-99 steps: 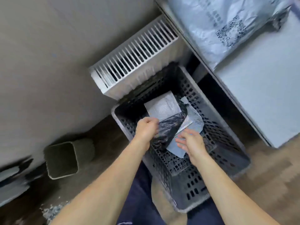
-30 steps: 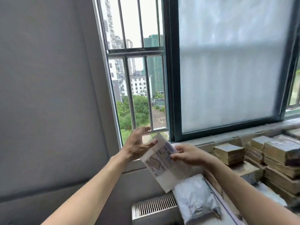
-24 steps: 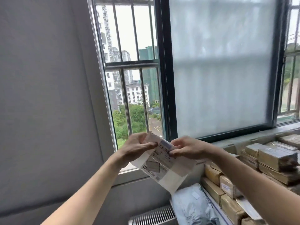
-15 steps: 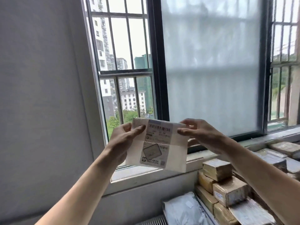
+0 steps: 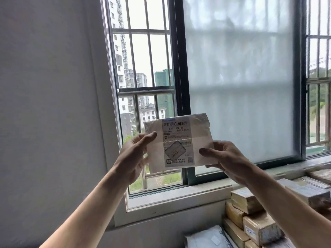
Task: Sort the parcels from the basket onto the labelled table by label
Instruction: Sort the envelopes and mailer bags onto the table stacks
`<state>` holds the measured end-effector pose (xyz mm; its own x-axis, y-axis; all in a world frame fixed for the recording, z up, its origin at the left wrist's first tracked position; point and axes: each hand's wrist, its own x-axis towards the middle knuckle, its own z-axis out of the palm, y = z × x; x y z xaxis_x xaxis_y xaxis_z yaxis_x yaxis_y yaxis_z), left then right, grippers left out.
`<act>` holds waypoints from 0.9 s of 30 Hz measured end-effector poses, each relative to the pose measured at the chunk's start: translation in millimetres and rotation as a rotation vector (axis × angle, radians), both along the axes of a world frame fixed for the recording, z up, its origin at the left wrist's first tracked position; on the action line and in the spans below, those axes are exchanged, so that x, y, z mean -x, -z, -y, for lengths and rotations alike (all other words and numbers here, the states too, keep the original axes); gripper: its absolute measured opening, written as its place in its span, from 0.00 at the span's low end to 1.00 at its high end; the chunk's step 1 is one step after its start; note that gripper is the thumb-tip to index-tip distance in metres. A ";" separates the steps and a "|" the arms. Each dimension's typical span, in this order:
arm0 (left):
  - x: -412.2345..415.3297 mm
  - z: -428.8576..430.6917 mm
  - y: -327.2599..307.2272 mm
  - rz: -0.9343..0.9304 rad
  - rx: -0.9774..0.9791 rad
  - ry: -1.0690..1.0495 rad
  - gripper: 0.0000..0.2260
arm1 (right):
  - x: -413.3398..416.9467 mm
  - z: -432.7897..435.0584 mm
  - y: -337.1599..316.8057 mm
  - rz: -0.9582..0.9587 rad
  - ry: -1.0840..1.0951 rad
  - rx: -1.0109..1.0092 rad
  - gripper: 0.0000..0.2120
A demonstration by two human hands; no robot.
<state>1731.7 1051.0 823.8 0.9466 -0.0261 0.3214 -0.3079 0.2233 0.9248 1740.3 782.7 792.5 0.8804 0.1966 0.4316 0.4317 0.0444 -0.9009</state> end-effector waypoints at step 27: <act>16.4 8.7 33.9 0.014 -0.182 -0.118 0.07 | -3.6 7.7 16.5 0.037 0.097 -0.107 0.06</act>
<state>1715.3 1042.3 789.9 0.9421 0.0257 0.3344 -0.3348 0.0142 0.9422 1743.8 775.0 776.0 0.8760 0.0622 0.4782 0.4716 0.0961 -0.8765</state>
